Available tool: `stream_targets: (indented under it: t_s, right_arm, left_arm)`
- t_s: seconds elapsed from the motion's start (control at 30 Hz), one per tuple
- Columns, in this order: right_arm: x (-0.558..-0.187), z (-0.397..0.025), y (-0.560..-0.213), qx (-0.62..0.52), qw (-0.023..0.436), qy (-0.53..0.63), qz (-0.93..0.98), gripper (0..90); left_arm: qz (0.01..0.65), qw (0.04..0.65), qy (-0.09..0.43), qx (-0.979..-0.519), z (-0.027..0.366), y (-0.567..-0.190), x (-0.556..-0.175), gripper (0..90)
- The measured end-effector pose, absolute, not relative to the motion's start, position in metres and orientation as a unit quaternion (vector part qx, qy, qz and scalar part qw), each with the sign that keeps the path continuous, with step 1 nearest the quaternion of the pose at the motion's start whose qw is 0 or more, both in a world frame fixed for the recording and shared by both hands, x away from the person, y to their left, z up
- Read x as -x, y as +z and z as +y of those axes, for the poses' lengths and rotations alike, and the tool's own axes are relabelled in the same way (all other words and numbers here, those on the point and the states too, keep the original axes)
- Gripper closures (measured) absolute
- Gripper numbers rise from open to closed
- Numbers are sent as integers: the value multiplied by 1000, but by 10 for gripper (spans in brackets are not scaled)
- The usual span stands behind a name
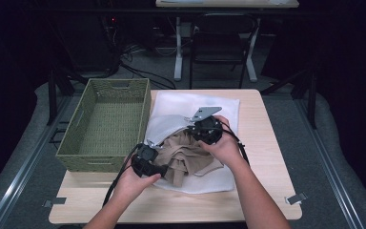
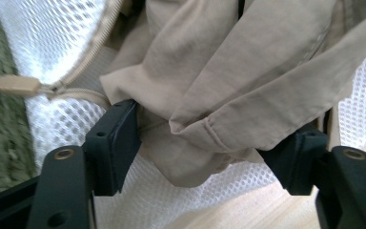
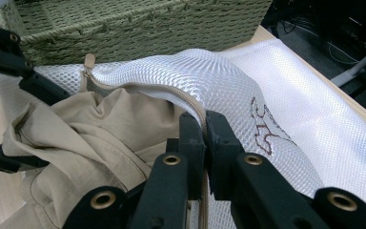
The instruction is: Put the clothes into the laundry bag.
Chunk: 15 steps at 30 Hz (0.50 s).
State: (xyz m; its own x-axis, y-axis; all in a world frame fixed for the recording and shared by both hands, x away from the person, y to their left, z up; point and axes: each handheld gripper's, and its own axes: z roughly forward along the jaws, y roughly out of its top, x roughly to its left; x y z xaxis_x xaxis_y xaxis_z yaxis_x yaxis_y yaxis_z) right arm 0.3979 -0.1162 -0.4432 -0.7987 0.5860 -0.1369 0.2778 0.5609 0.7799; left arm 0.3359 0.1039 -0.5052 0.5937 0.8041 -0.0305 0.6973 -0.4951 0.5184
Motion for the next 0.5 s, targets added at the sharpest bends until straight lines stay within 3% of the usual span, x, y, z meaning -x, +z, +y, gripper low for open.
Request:
stream_targets:
  t_s: [0.33,0.5]
  right_arm:
    - [-398,-116,-443,-250,194,396,862,866]
    - [-398,-116,-443,-250,195,395,862,866]
  left_arm:
    - [425,246,95,-866,103,-515,-338,542]
    - [424,248,98,-866,102,-516,-336,570]
